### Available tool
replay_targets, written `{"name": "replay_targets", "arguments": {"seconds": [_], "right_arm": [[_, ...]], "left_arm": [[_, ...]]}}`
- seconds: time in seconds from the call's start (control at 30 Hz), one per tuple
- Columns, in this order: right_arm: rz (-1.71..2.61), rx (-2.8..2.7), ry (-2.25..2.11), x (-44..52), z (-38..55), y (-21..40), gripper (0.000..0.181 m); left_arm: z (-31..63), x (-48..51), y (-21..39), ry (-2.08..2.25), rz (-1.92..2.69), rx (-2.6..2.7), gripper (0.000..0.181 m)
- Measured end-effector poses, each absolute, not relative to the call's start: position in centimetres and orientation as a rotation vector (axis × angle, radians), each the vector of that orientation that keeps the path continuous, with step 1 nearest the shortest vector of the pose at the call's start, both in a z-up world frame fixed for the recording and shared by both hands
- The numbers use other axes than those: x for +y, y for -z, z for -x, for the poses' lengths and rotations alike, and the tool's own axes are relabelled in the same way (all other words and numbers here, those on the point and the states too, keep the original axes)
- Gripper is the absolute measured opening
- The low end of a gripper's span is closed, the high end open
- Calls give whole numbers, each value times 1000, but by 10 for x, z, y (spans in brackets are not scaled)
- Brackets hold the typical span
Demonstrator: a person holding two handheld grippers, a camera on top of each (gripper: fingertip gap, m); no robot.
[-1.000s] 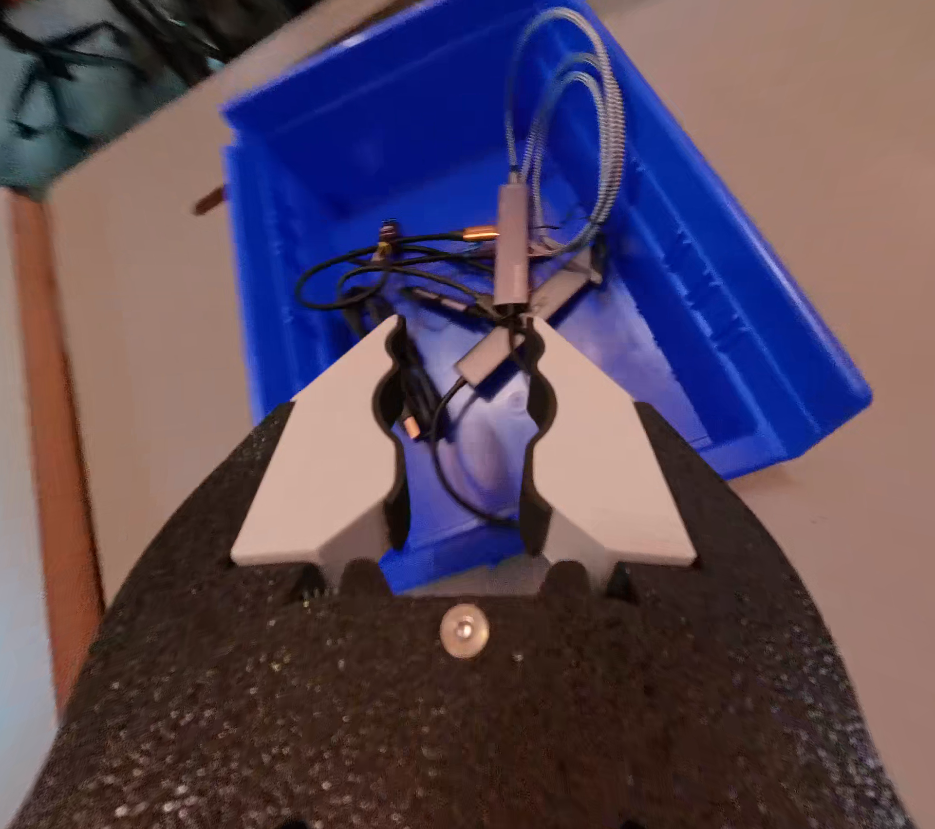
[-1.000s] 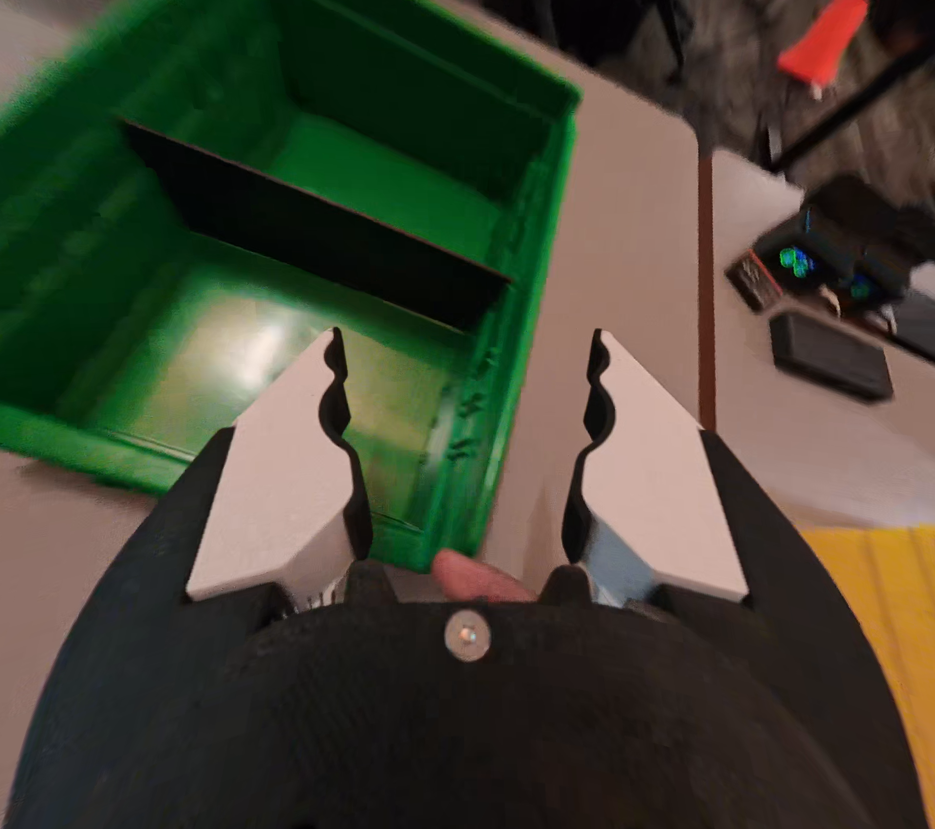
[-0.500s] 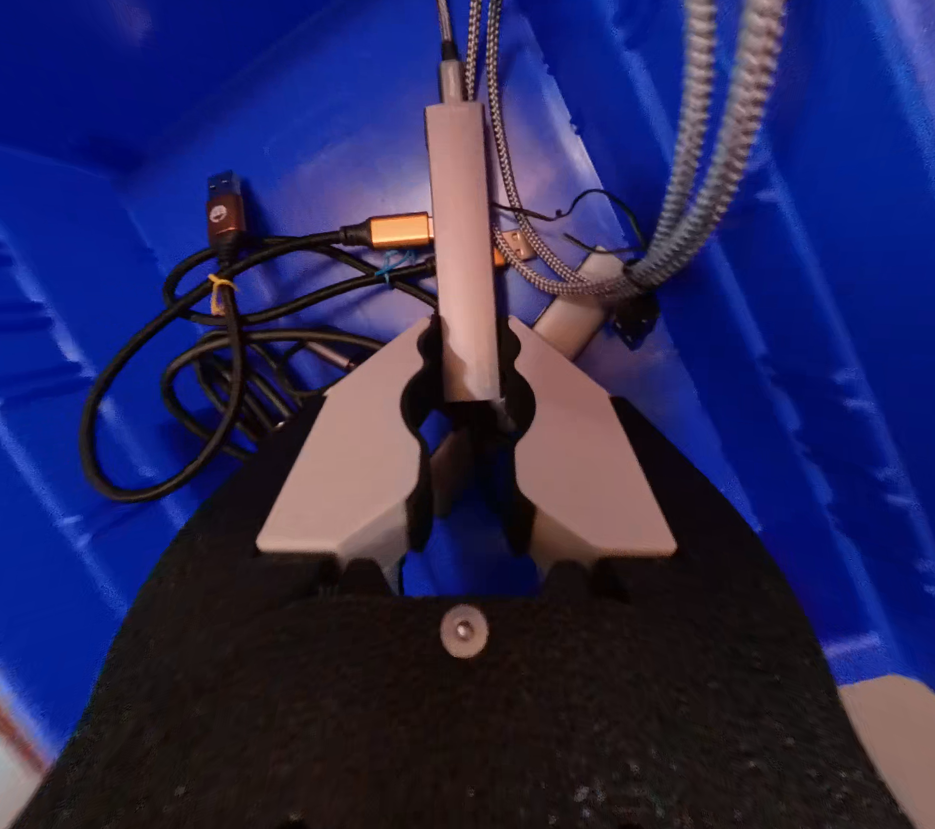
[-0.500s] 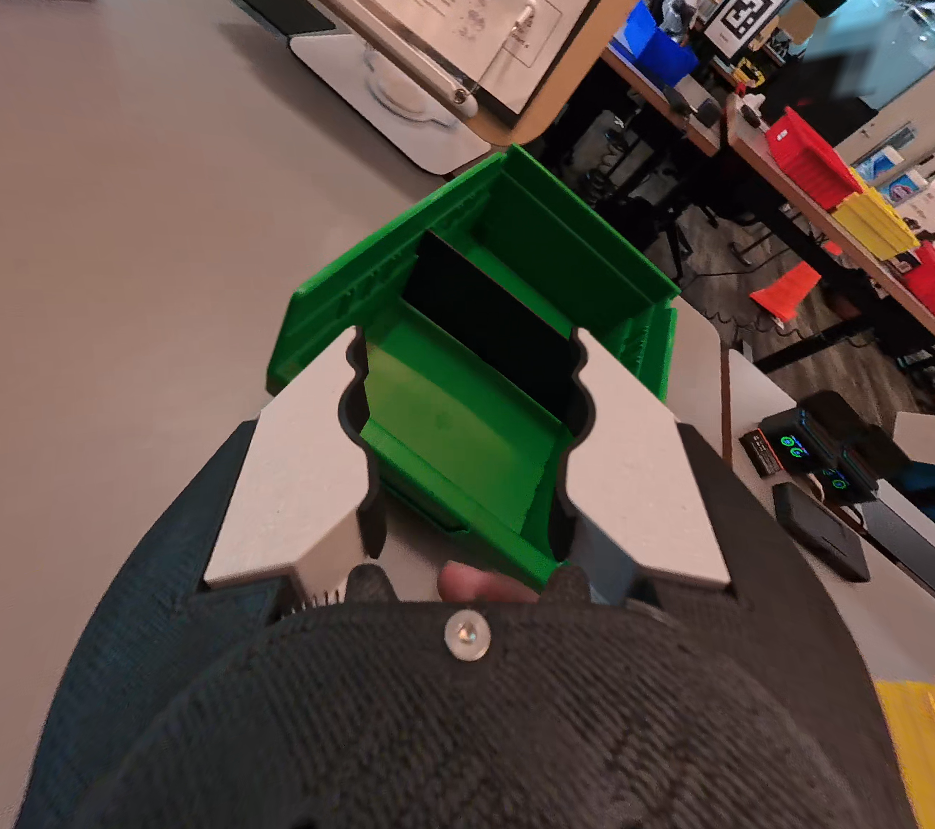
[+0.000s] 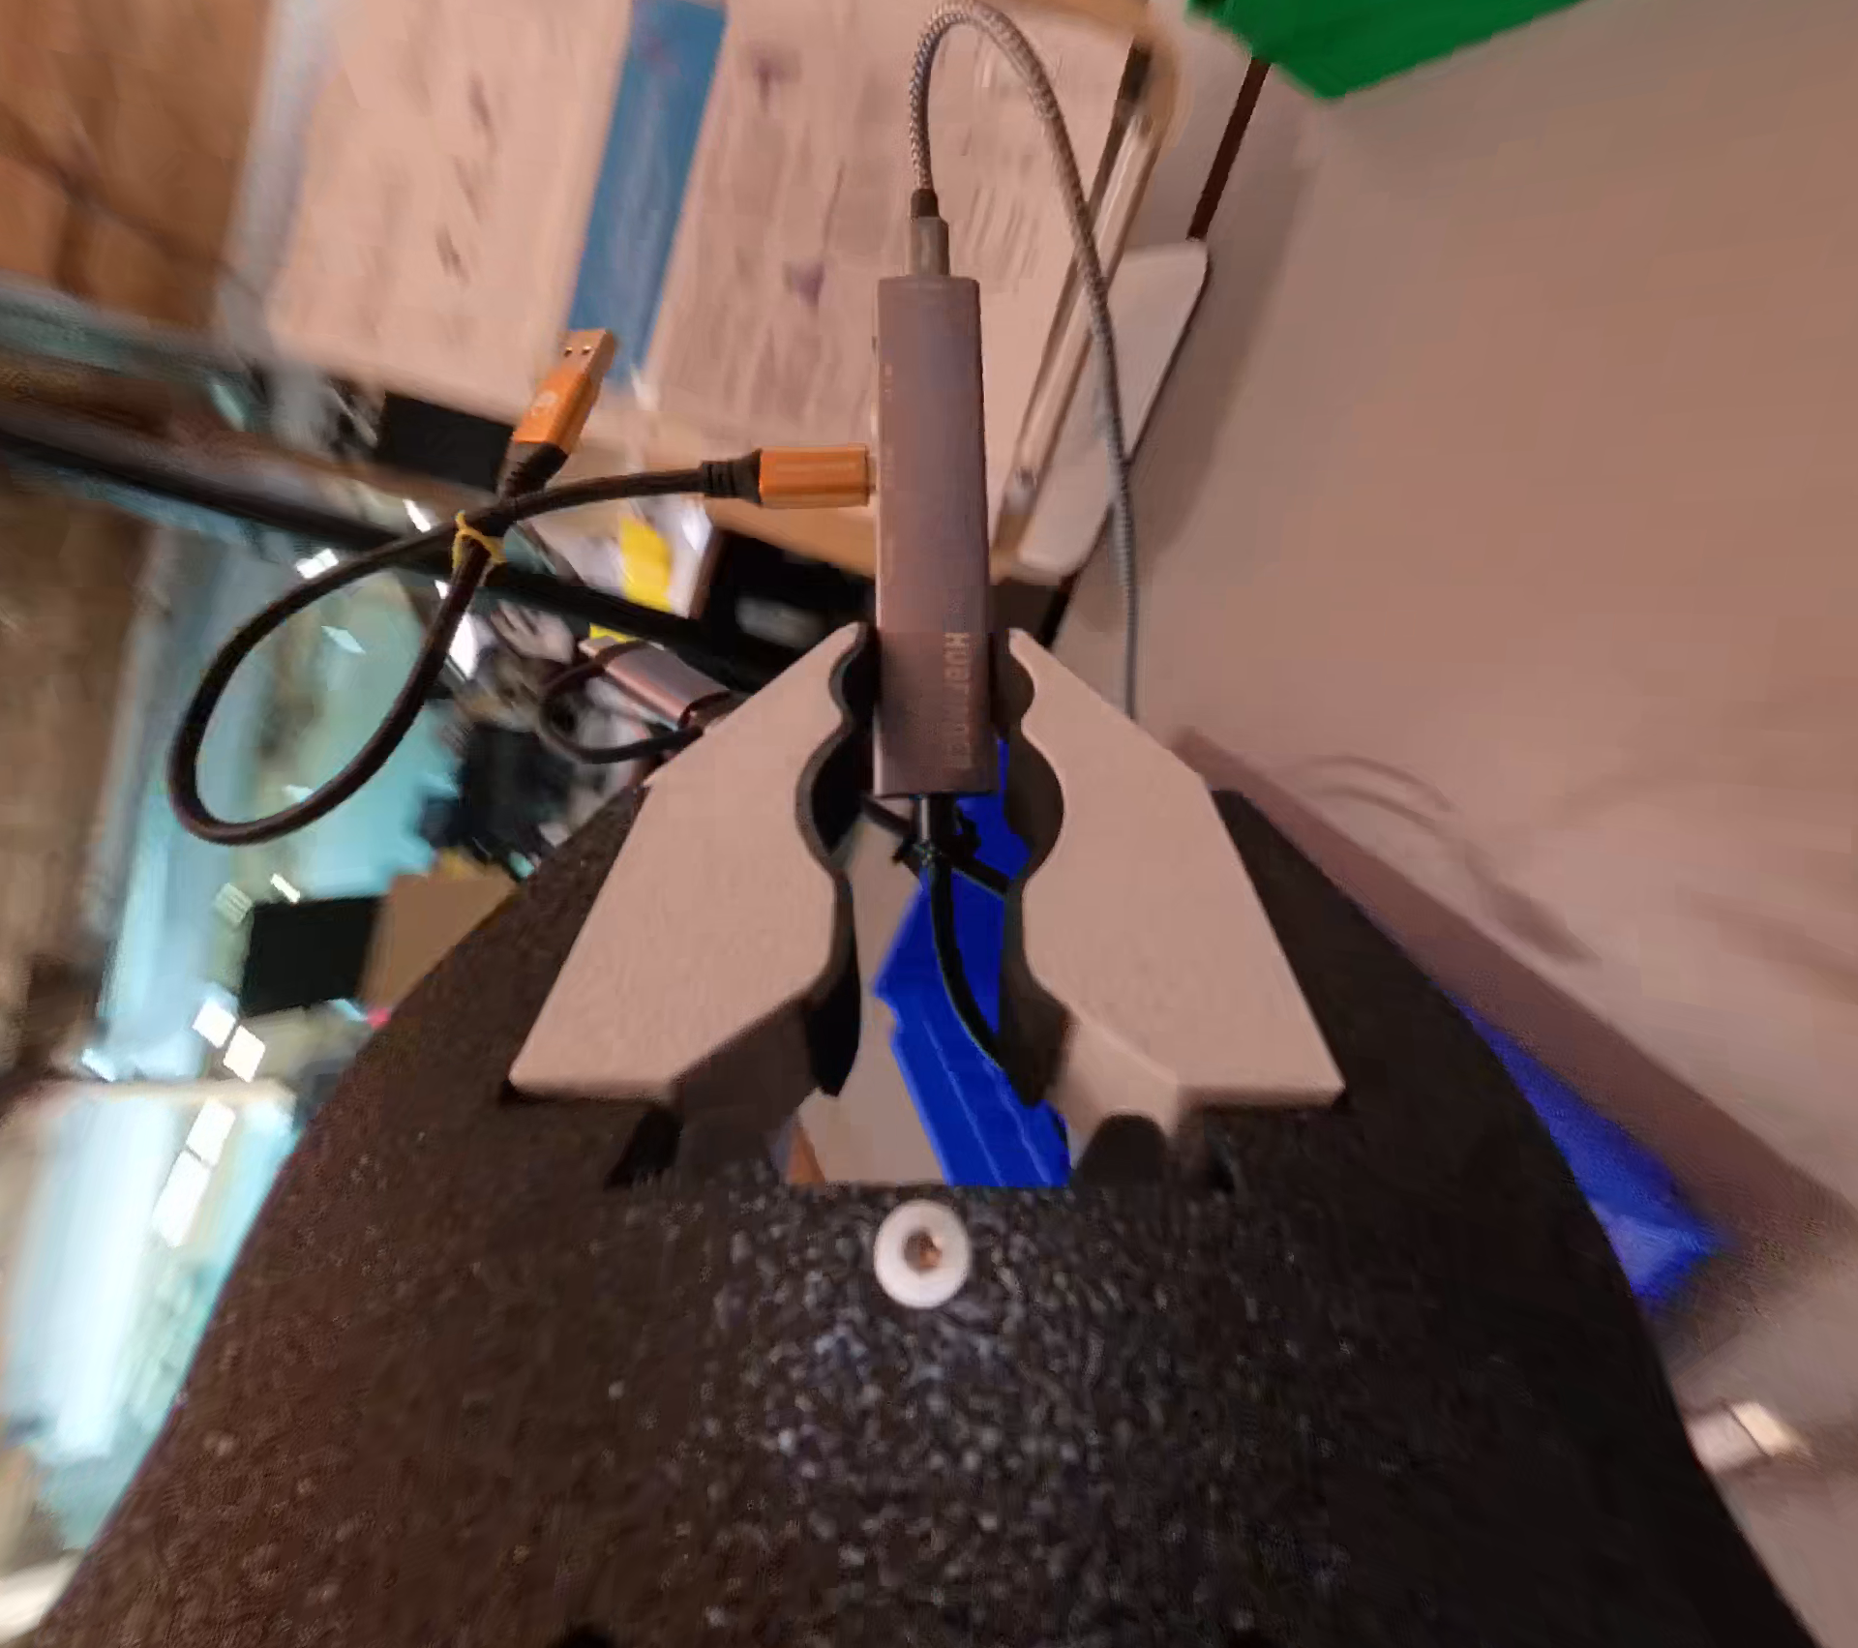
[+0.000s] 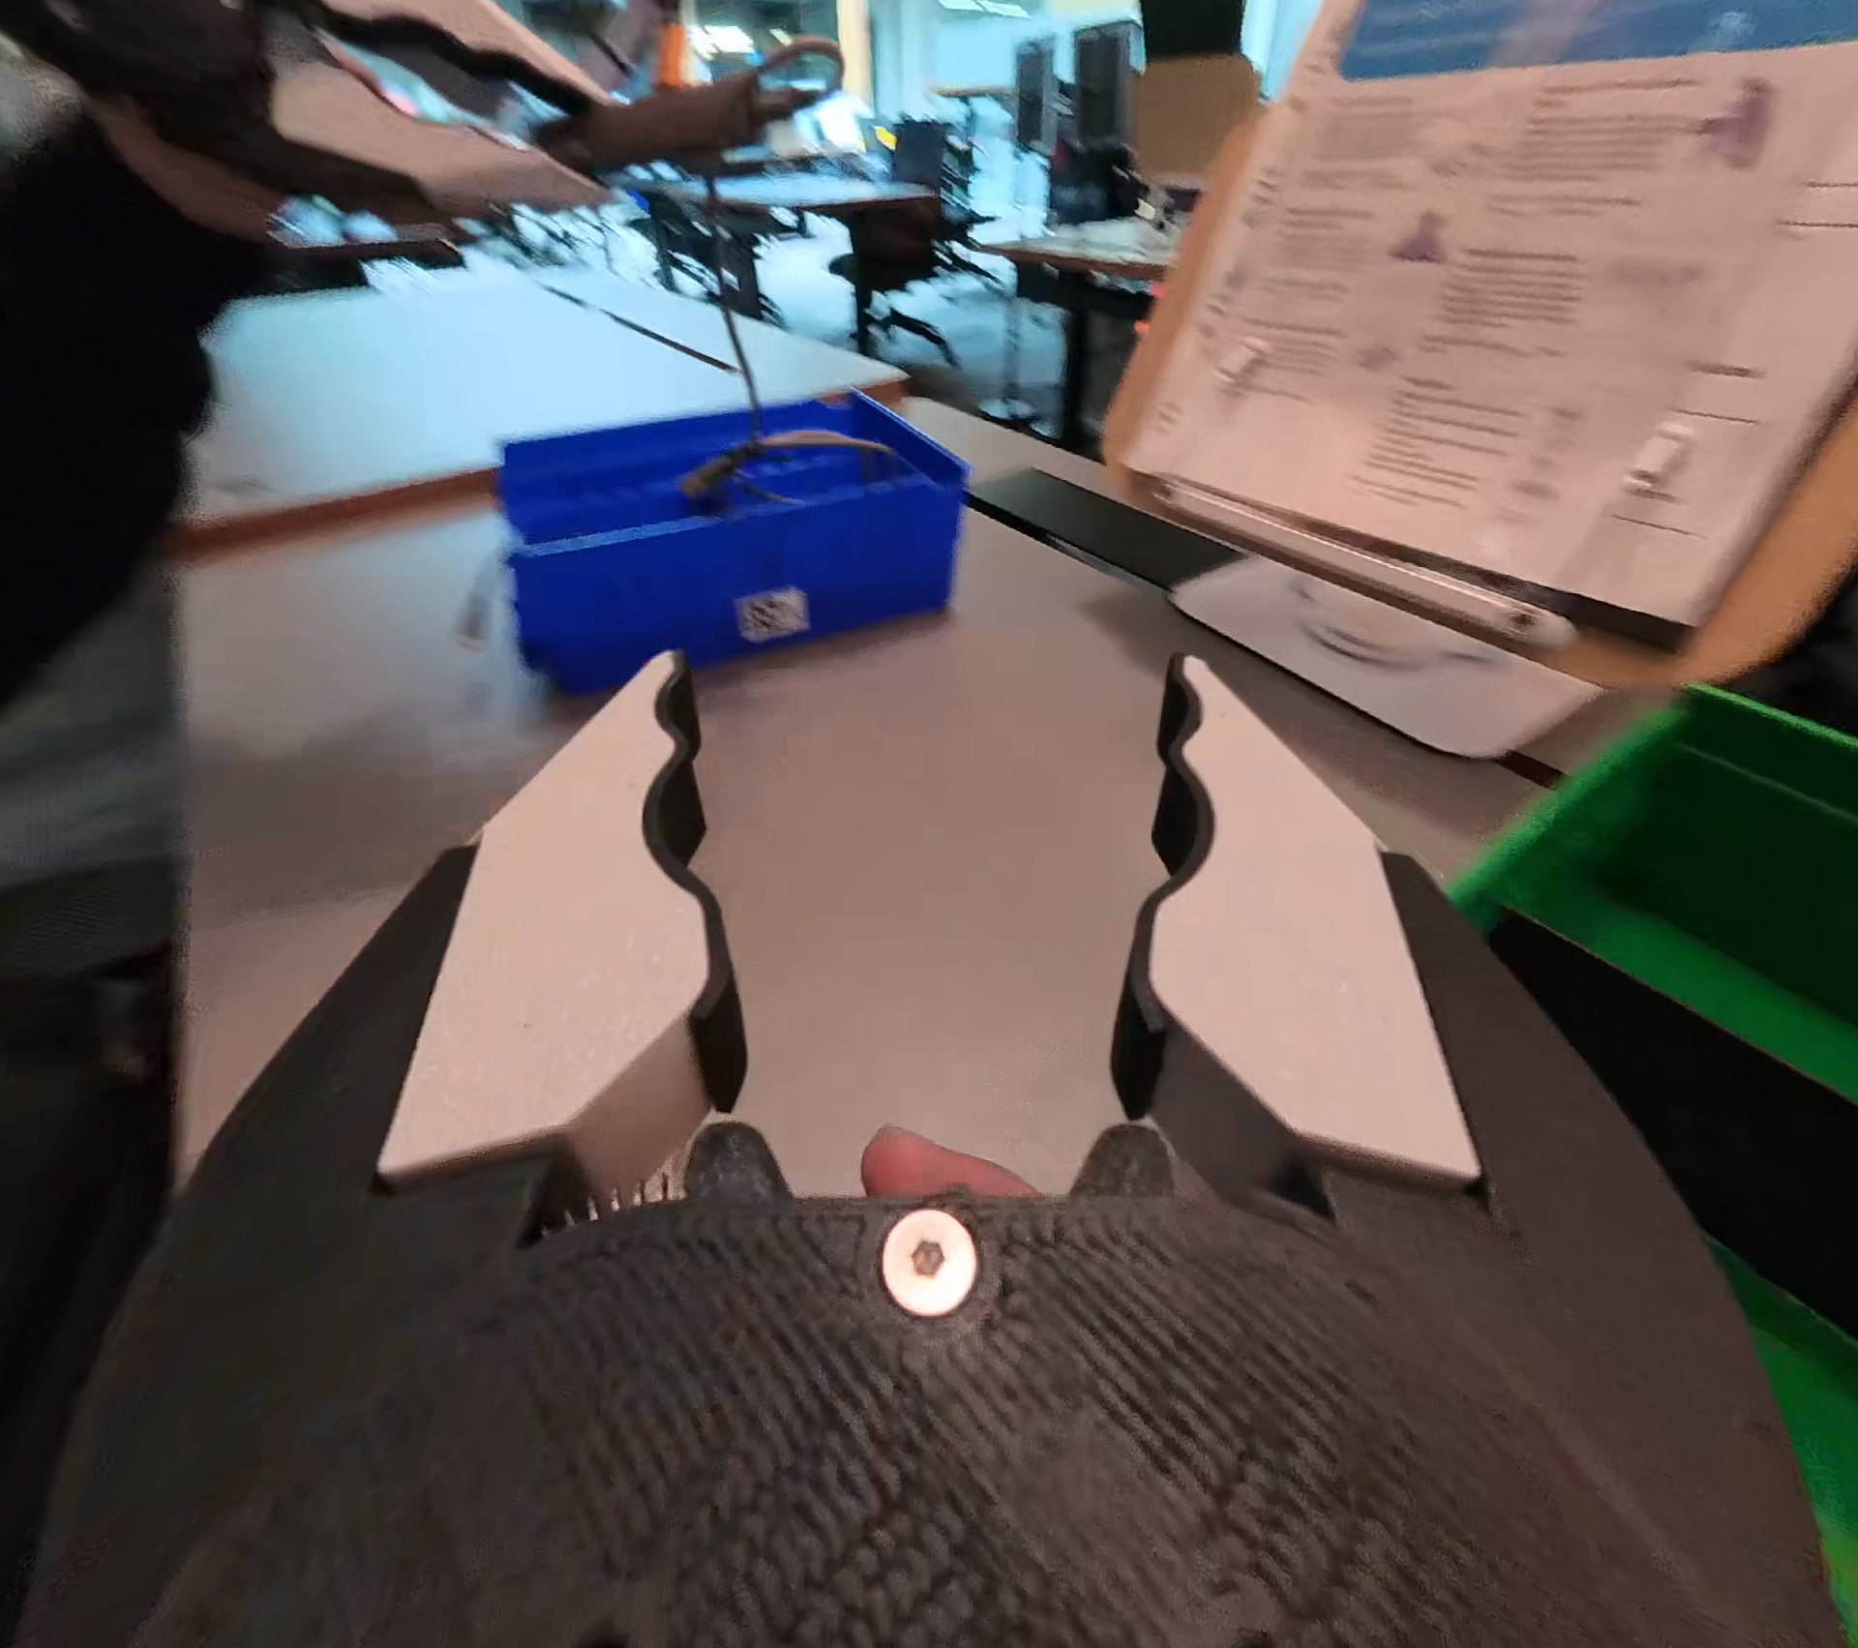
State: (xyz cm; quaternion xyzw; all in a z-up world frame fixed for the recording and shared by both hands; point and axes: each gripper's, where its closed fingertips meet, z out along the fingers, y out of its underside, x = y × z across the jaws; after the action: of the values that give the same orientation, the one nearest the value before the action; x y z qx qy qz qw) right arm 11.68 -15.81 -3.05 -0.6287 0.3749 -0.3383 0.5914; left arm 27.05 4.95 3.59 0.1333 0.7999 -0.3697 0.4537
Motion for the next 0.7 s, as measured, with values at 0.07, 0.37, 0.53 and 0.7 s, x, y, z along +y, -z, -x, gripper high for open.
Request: {"name": "replay_targets", "arguments": {"seconds": [0.07, 0.37, 0.53, 0.7], "right_arm": [[1403, 803, 674, -134, -110, 18, 99], [1467, 657, 676, -116, -80, 12, 102], [1638, 530, 686, -101, -77, 44, 59], [1683, 394, 780, -88, -84, 51, 10]], "left_arm": [[-236, 23, -46, 924, -506, 1837, 20], [-121, -60, -5, 733, -1145, 1486, 20], [-100, -78, 17, 678, -1264, 1325, 21], [-103, -79, 31, 663, -1269, 1308, 20]]}}
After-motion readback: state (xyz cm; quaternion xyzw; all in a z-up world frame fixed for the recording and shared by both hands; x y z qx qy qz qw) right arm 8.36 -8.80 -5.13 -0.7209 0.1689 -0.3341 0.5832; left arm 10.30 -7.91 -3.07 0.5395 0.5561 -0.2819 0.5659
